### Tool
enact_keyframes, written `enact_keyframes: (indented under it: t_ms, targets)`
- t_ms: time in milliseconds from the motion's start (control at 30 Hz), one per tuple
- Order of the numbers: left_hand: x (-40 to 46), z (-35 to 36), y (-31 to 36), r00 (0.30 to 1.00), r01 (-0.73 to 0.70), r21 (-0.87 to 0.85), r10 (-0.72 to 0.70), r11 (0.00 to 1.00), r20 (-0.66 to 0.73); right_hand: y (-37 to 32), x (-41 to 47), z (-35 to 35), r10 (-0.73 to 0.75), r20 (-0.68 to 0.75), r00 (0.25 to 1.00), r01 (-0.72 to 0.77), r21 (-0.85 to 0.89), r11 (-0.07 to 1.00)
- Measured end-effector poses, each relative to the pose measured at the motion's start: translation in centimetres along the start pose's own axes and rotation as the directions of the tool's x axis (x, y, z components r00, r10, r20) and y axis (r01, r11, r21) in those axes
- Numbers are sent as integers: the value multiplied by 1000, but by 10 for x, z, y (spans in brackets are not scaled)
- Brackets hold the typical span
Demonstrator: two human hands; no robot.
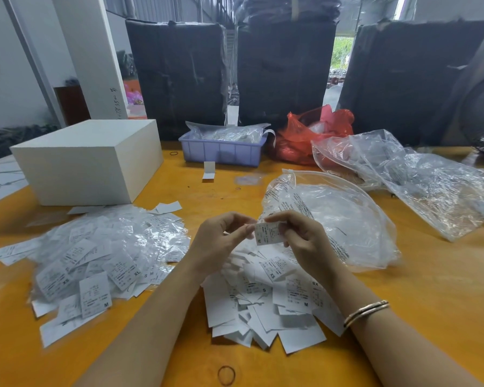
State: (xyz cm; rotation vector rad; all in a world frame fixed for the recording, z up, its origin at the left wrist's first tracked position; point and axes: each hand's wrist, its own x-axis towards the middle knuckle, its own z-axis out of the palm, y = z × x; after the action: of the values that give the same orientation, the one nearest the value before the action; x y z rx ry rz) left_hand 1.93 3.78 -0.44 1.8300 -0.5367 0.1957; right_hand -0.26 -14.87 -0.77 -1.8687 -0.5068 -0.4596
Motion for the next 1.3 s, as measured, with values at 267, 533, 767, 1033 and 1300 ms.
enact_keyframes:
  t_ms: [267, 533, 767, 1033, 1300]
  targets:
    - [1, 1, -1, 995, 92, 43, -94, 995, 45, -3, 0, 5, -21, 66, 998, 23, -36, 999]
    - [0, 1, 1, 997, 76, -23, -76, 997, -13, 2, 4, 9, 113, -45, 993, -107, 113, 988]
    - [-1, 3, -1, 992, 103, -24, -105, 994, -65, -3, -1, 22, -46, 47, 998, 55, -194, 980]
    - [0, -8, -4, 936, 150, 89, -113, 985, -334, -4, 7, 5, -174, -67, 982, 112, -530, 840]
    - [-4, -43, -16, 821, 460, 675, 13, 577, -570, 38, 16, -50, 335, -318, 887, -437, -814, 383]
